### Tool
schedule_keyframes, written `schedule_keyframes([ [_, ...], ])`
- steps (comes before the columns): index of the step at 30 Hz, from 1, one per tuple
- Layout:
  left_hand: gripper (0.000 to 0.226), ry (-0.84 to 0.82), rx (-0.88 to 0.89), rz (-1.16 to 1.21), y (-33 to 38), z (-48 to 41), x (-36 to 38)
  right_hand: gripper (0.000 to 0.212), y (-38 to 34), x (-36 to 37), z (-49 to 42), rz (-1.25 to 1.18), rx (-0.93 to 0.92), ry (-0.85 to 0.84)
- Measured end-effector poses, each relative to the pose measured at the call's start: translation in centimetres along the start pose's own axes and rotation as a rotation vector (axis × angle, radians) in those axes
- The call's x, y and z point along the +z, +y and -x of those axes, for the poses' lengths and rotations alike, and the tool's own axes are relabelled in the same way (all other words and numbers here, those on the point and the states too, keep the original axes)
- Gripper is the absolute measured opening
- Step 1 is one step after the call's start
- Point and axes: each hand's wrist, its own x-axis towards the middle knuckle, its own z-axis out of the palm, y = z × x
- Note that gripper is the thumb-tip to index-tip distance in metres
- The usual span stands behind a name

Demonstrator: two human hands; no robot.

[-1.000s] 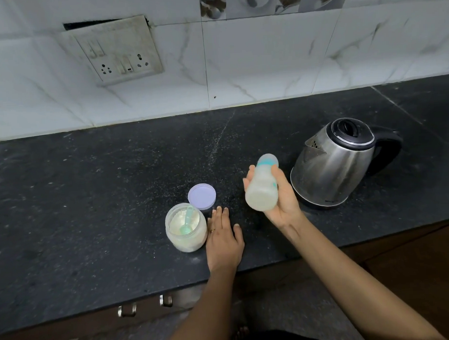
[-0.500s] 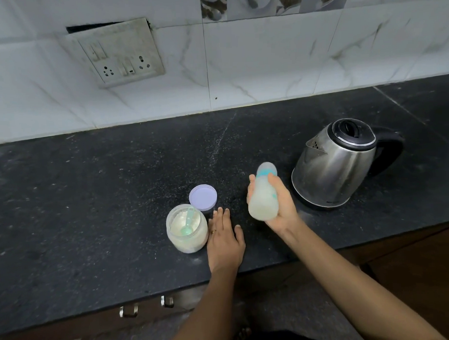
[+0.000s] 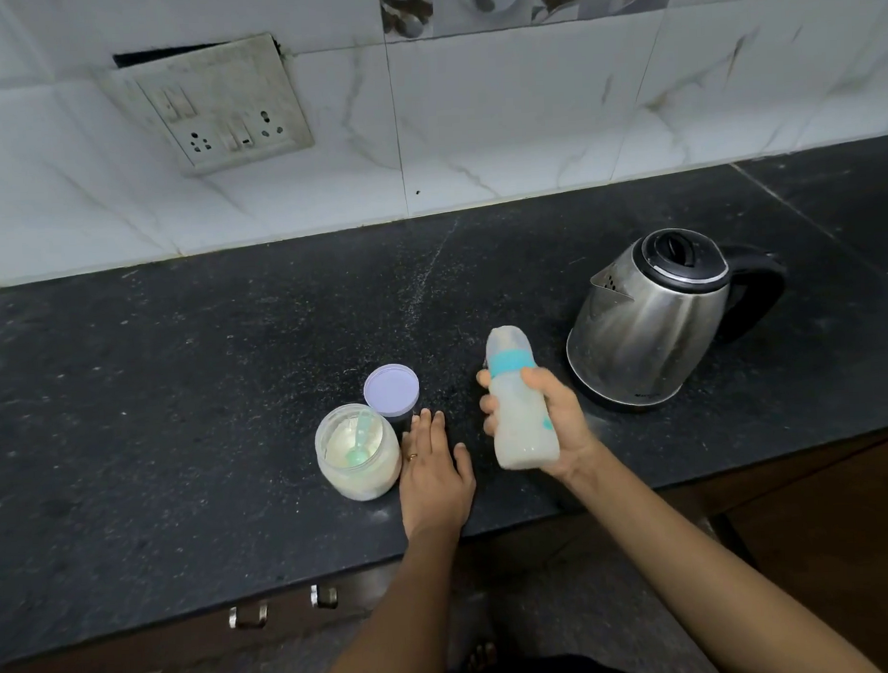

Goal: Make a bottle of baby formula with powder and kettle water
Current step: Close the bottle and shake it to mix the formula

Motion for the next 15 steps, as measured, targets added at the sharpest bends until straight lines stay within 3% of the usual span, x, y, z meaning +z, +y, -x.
schedule_keyframes([
  [3,0.054,0.009,-0.001,-0.014,0.1,-0.1,-0.1,0.035,-0.6,0.6,0.1,-0.121,-0.094,0.027],
  [7,0.054,0.016,0.007,-0.004,0.0,-0.1,0.0,0.069,-1.4,0.3,1.3,-0.045,-0.014,-0.187],
  [9,0.054,0.017,0.008,-0.004,0.0,-0.1,0.1,0.066,-1.8,1.4,1.3,-0.040,-0.069,-0.209],
  [12,0.054,0.023,0.012,-0.012,0.0,-0.1,0.0,0.033,-2.6,3.4,0.3,-0.113,-0.143,0.136],
  [15,0.054,0.020,0.015,-0.010,0.0,0.0,-0.1,0.038,-3.0,2.9,-0.8,-0.168,-0.110,0.299],
])
